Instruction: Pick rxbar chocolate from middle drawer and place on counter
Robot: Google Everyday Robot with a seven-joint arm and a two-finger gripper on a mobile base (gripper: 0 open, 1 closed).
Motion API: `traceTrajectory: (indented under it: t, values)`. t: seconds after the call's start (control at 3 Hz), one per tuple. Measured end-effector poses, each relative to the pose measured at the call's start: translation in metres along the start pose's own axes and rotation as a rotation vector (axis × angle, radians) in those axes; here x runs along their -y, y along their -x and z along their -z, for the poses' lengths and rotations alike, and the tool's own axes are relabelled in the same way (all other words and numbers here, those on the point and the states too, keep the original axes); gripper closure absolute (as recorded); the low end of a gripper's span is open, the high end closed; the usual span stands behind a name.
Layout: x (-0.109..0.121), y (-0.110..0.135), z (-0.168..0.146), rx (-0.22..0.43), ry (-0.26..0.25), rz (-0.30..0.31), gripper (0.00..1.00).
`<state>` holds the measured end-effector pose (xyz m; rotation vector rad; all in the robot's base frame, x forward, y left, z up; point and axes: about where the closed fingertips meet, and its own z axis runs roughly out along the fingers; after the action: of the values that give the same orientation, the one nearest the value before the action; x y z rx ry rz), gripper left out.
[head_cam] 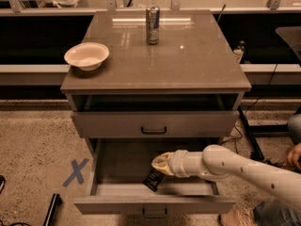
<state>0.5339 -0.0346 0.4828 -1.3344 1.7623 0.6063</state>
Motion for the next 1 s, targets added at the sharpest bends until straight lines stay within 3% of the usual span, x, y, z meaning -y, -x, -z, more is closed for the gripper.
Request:
traceTrajectory:
  t: [0.67, 1.0]
  values:
    - [0.014, -0.031, -0.021, -0.034, -0.046, -0.067, 0.11]
    - [0.016, -0.043, -0.026, -0.028, -0.076, -0.067, 0.0]
